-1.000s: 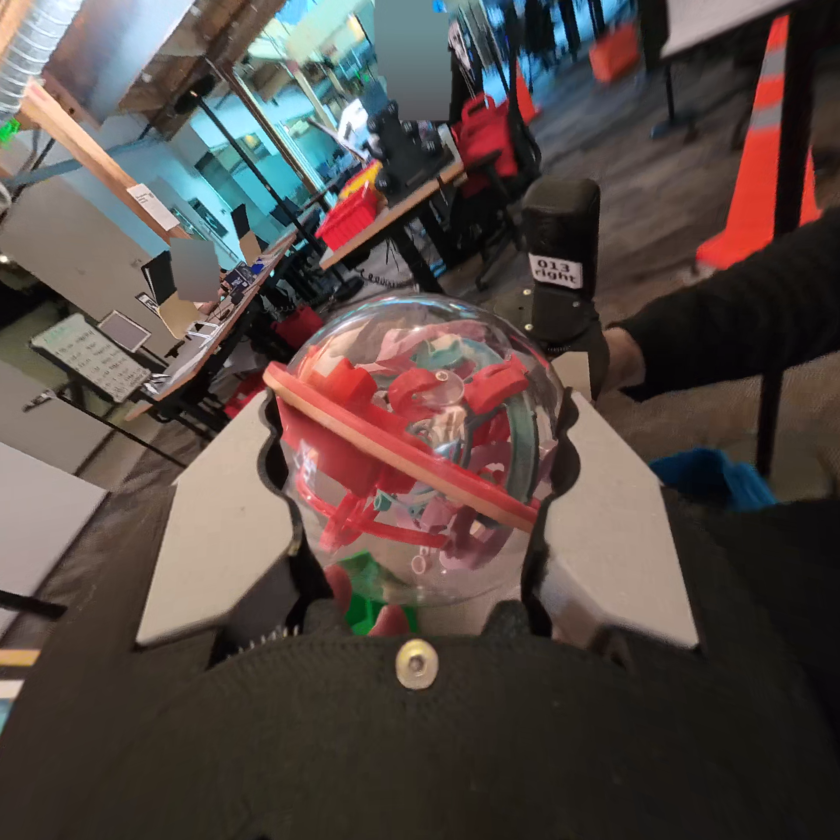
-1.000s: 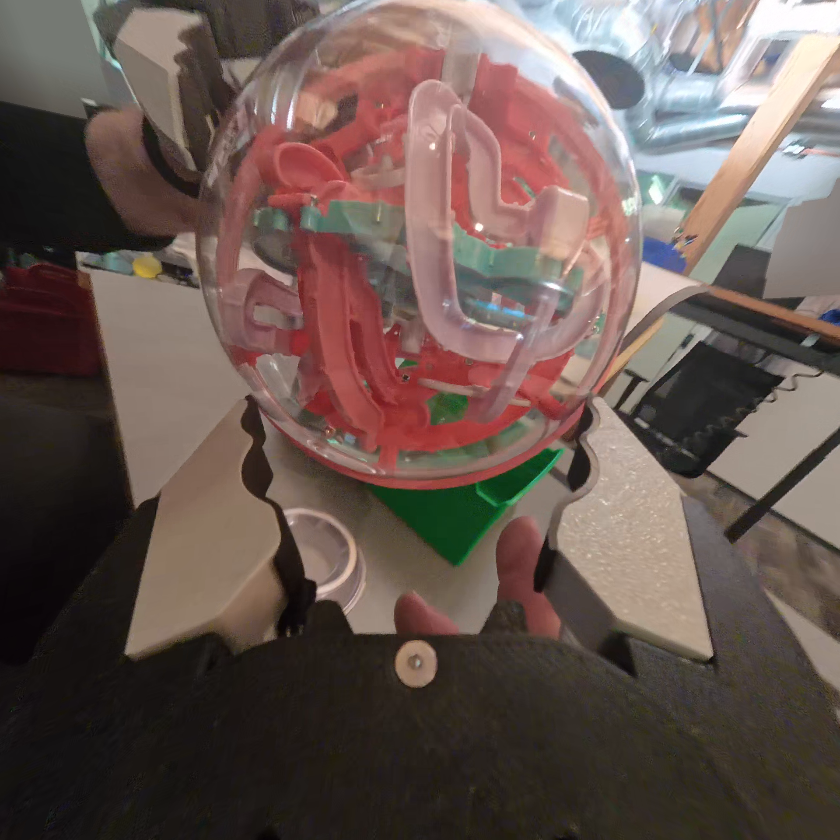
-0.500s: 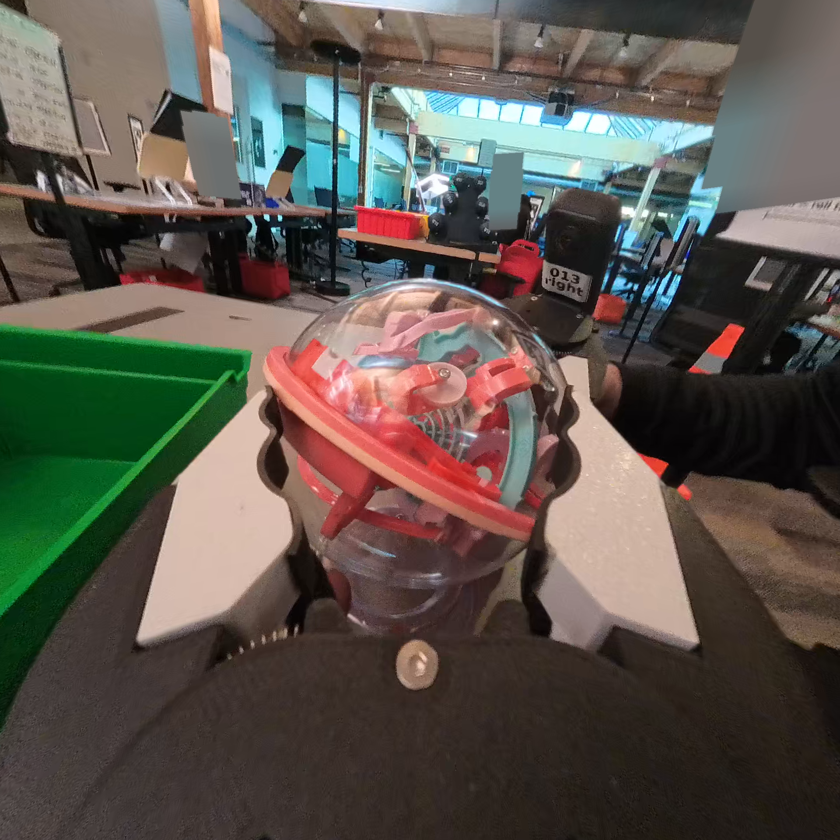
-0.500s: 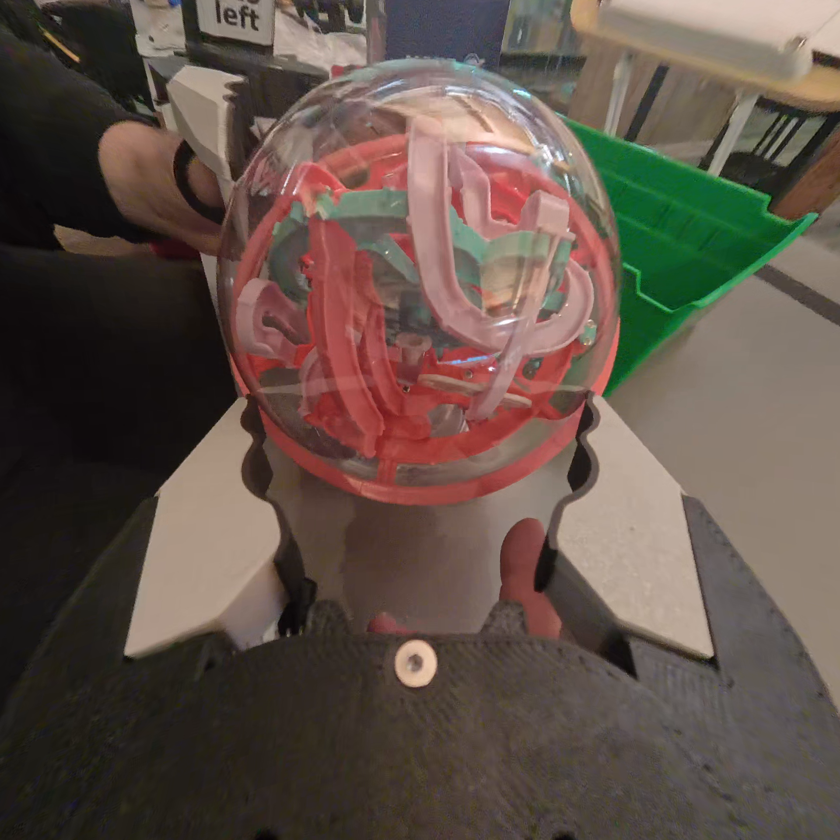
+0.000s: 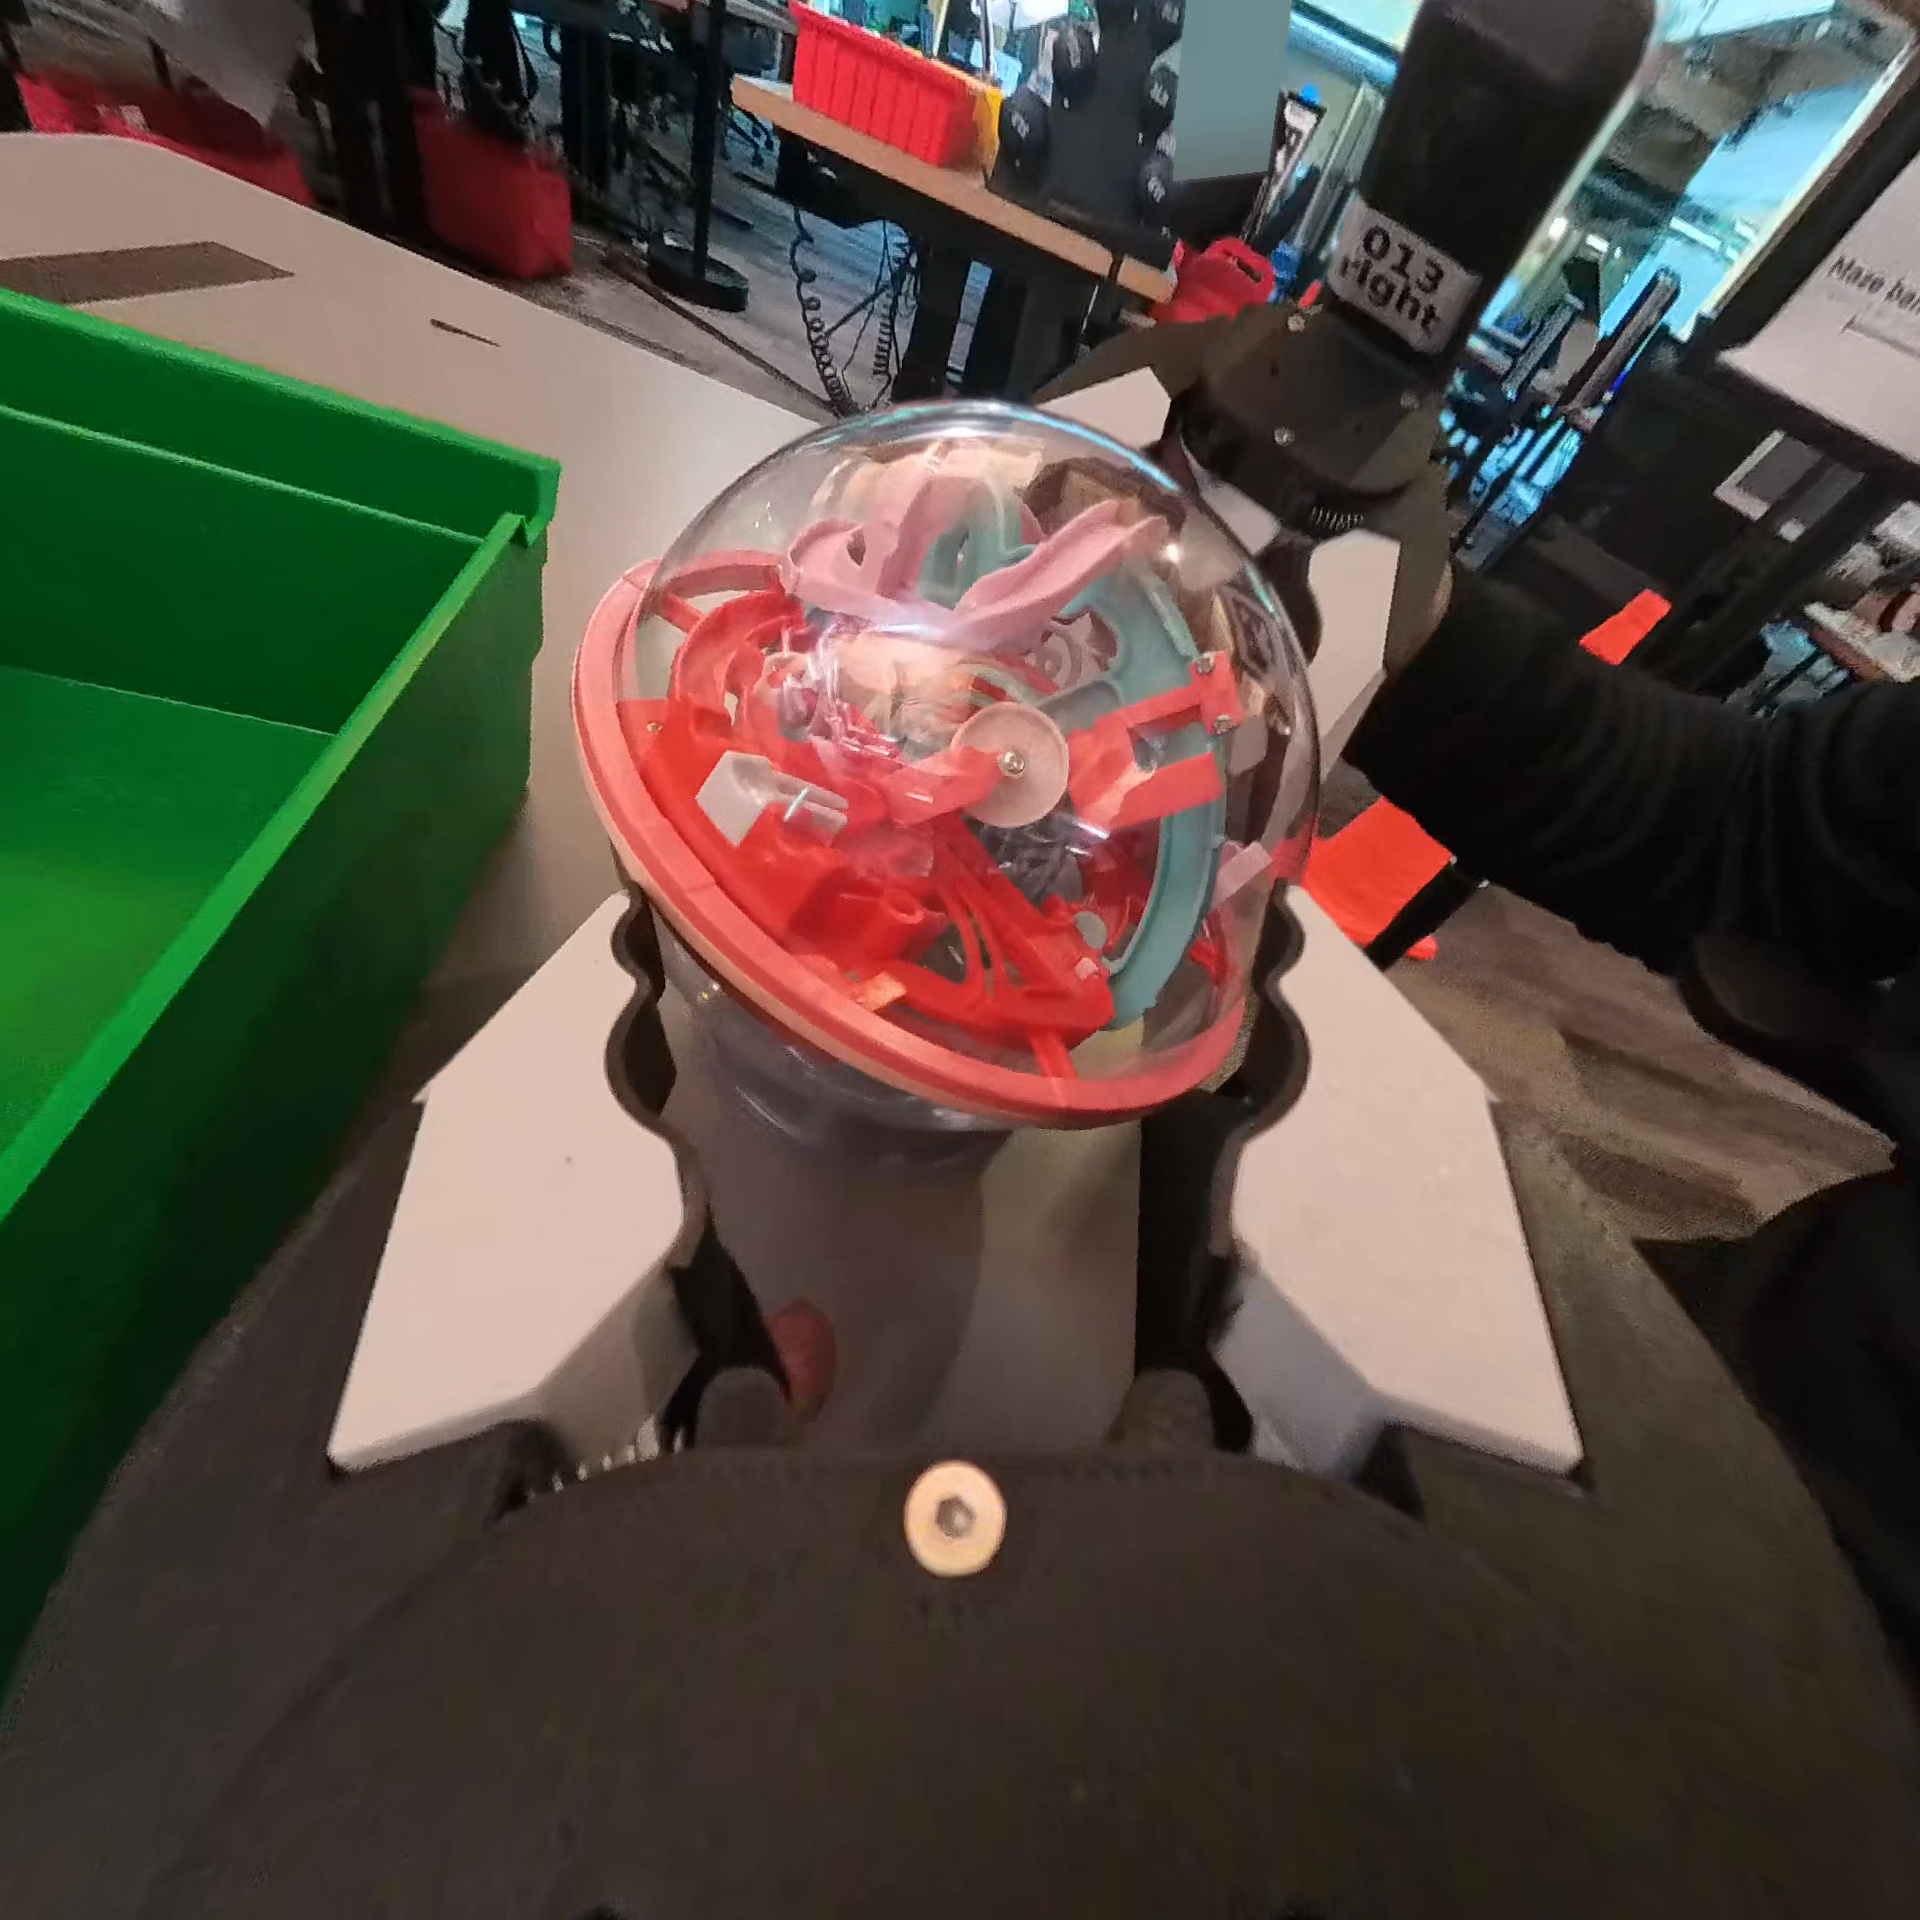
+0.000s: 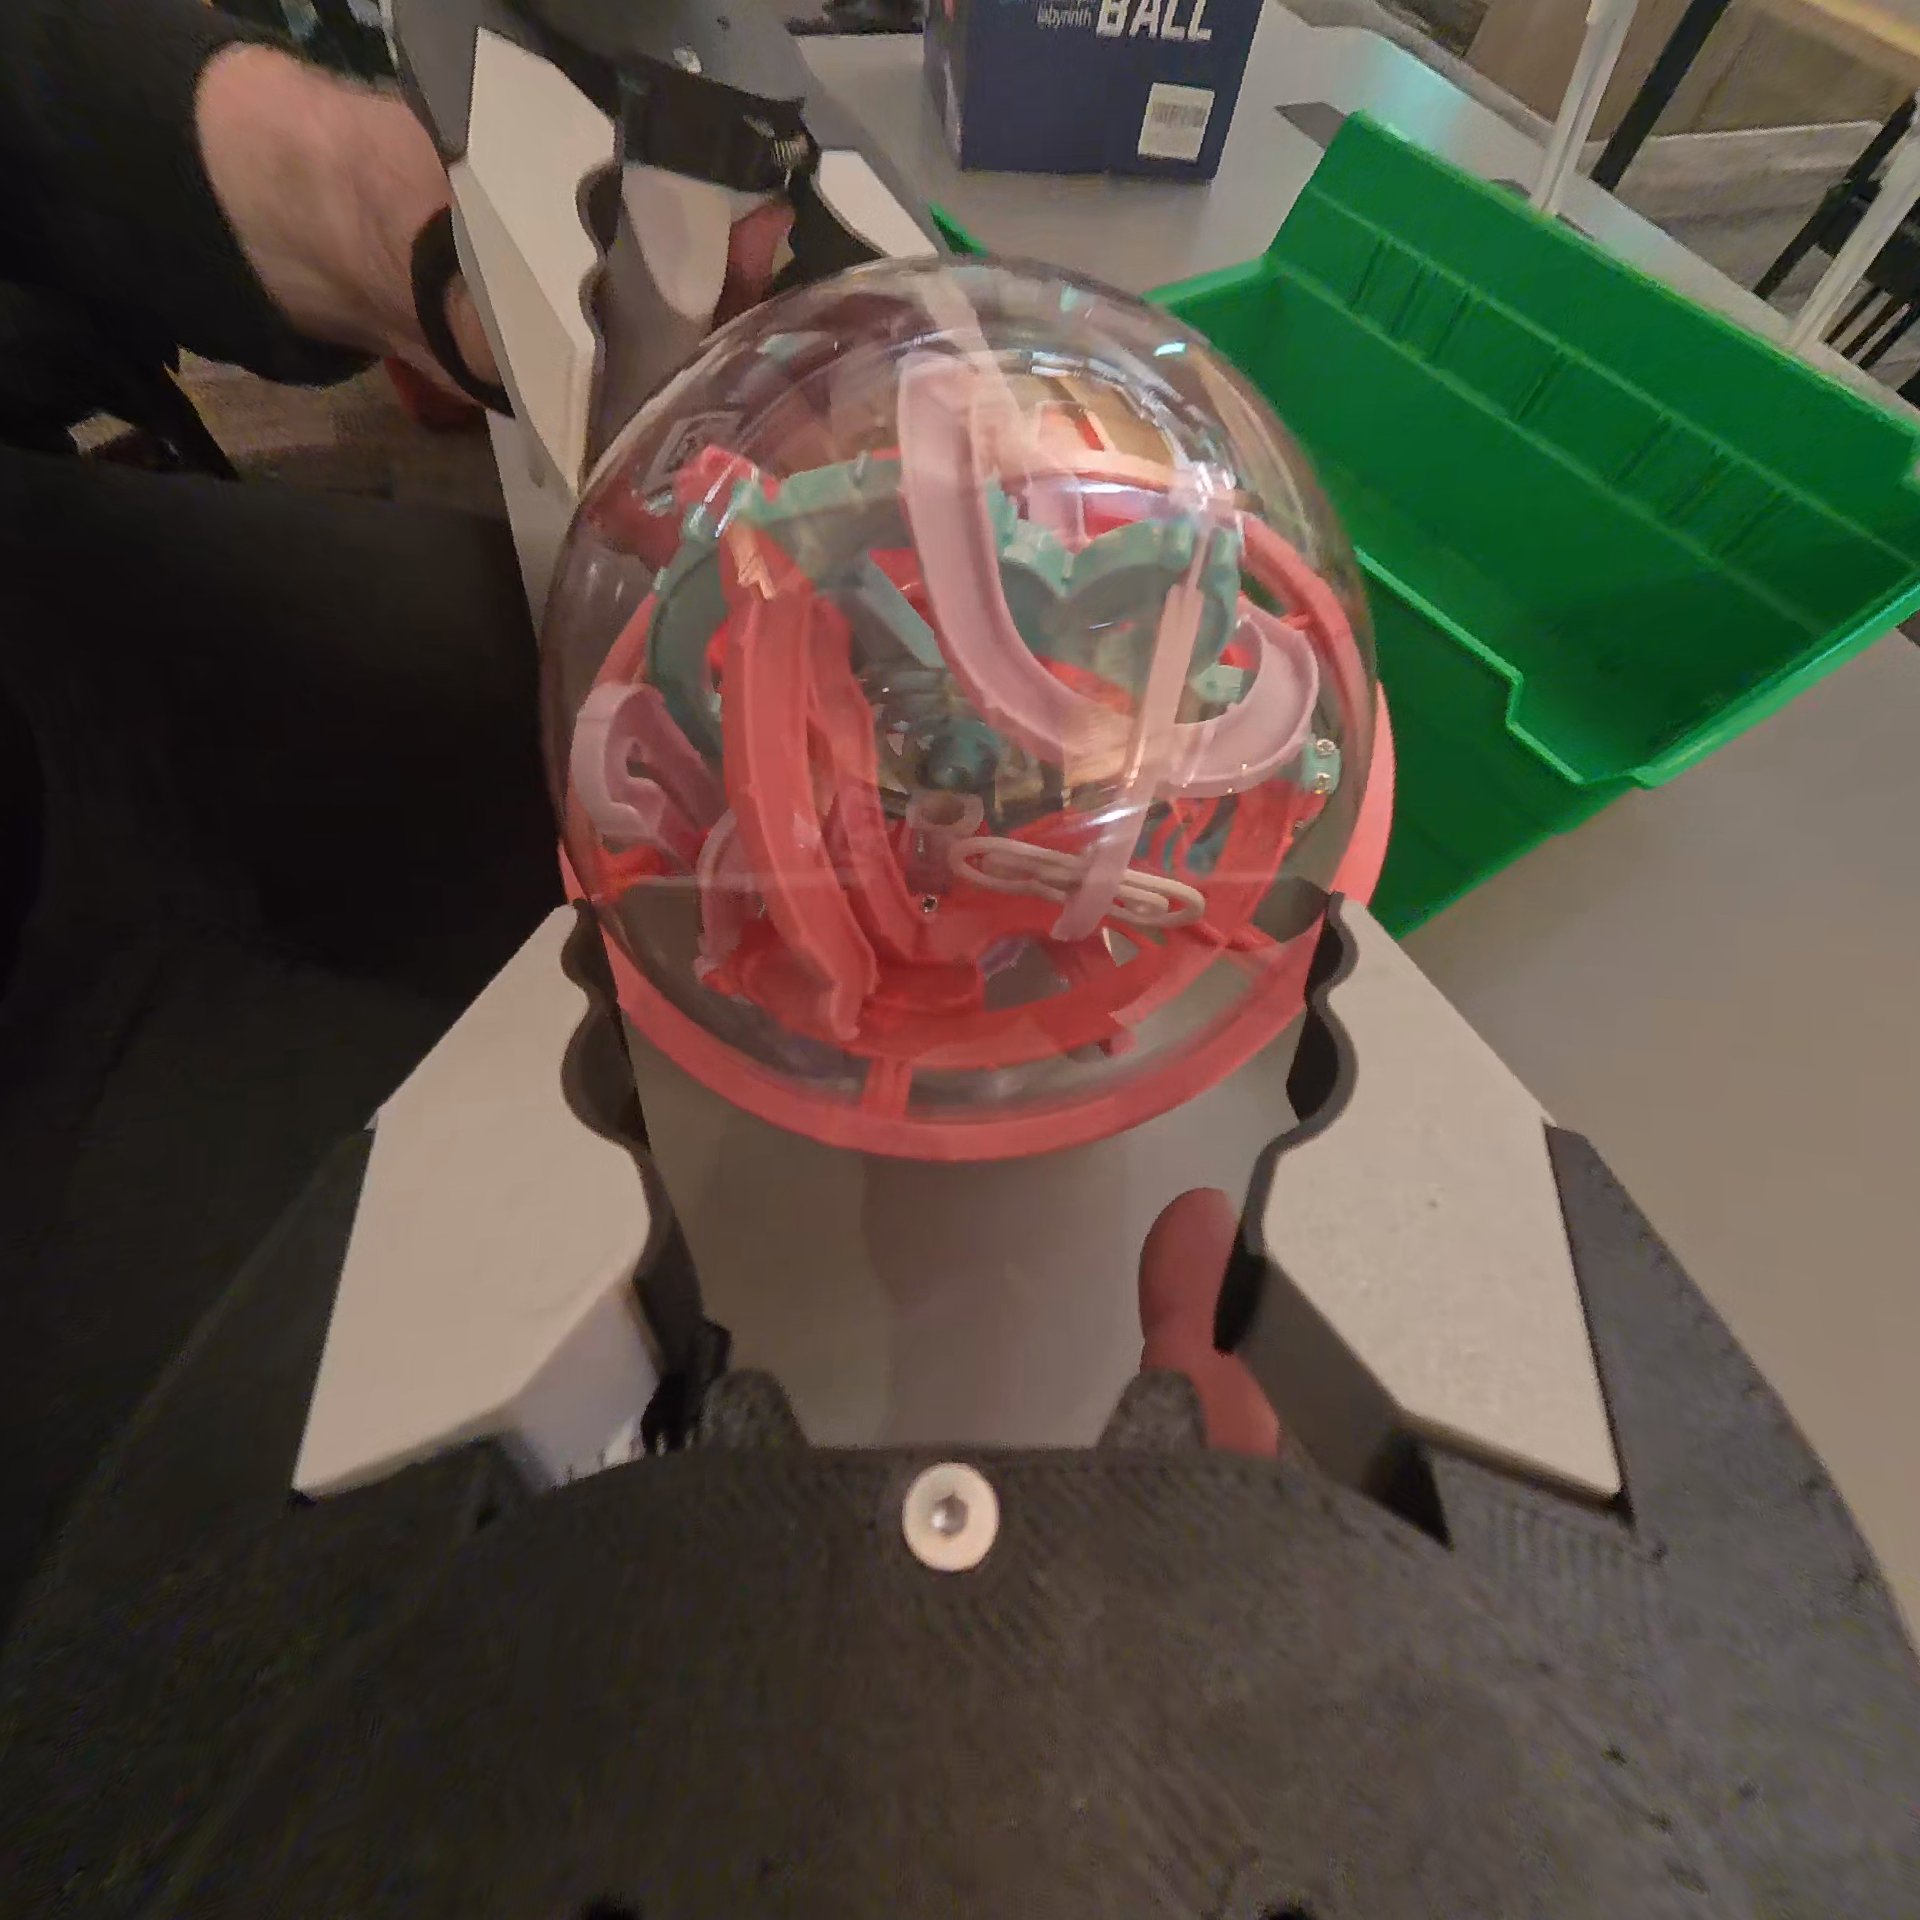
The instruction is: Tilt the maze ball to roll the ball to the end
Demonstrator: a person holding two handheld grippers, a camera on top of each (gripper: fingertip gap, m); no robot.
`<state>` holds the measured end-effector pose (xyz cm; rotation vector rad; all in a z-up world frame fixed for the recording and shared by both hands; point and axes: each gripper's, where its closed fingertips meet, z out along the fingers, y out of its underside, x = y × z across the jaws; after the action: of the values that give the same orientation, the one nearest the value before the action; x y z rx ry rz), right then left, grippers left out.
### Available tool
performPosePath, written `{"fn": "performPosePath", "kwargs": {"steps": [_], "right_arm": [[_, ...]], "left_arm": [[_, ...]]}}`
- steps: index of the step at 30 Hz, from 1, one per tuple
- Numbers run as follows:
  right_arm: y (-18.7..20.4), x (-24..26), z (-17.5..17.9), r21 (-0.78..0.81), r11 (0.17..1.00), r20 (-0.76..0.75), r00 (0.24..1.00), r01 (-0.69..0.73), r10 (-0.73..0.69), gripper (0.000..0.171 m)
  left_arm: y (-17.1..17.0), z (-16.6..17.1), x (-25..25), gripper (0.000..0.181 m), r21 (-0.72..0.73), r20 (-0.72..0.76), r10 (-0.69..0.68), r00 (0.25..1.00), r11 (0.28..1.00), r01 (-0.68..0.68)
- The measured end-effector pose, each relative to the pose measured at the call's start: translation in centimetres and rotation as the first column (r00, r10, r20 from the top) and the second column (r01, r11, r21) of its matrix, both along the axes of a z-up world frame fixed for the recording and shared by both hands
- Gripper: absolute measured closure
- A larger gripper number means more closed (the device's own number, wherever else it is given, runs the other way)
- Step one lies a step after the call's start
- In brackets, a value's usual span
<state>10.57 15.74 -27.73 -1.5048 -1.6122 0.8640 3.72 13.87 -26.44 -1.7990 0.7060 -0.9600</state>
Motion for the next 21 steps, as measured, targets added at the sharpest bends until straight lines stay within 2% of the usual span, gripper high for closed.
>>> {"fn": "performPosePath", "kwargs": {"steps": [4, 13, 21], "right_arm": [[0.2, 0.8, 1.1, -0.052, 0.999, -0.072, 0.997, 0.010, -0.013, 0.044], [0.0, 0.4, 0.5, -0.084, 0.996, -0.006, 1.000, -0.017, 0.016, 0.045], [0.4, -0.3, -0.3, -0.176, 0.984, -0.009, 0.999, 0.028, -0.030, 0.030]], "left_arm": [[-0.7, 0.2, -0.2, 0.079, 0.038, -0.064, -0.015, 0.998, 0.999, 0.017], [-0.9, -0.2, -0.2, 0.083, 0.029, -0.114, 0.008, 0.993, 1.000, -0.005], [-0.5, -0.5, 0.1, 0.084, -0.022, -0.086, -0.002, 0.996, 1.000, 0.000]]}}
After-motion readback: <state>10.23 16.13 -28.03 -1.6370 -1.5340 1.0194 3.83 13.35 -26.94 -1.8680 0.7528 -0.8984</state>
